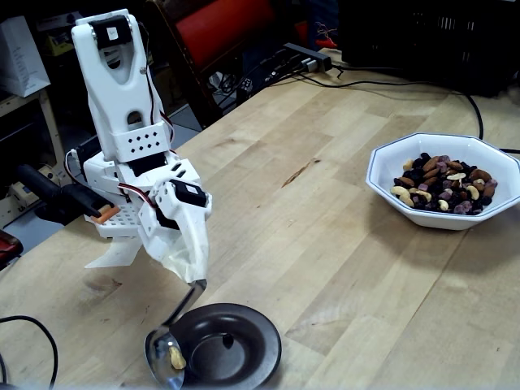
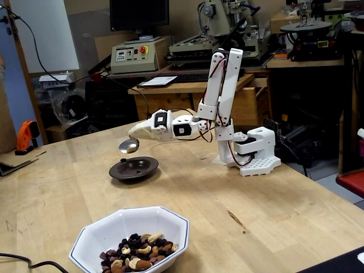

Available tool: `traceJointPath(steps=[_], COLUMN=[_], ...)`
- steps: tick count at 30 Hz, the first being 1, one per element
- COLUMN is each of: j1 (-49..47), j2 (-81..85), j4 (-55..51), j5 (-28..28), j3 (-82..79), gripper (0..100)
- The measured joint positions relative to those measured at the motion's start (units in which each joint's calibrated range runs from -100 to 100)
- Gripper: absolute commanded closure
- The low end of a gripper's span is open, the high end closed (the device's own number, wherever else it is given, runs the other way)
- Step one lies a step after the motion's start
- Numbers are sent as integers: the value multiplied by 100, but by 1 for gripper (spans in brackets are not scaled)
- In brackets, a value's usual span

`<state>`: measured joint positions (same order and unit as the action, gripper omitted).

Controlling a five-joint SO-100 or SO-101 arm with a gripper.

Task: Use spoon to transfer food from the white bowl to brown plate

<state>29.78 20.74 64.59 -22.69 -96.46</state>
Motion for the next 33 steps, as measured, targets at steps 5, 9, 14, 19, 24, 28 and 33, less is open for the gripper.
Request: traceJointPath(steps=[5, 9, 14, 19, 24, 28, 33], j1=[0, 0, 0, -15, -292, -526, -599], j2=[0, 0, 0, 0, 0, 0, 0], j4=[0, 0, 0, 0, 0, 0, 0], j5=[0, -44, -420, -669, -728, -733, -708], j3=[0, 0, 0, 0, 0, 0, 0], gripper=[96, 96, 96, 96, 96, 96, 96])
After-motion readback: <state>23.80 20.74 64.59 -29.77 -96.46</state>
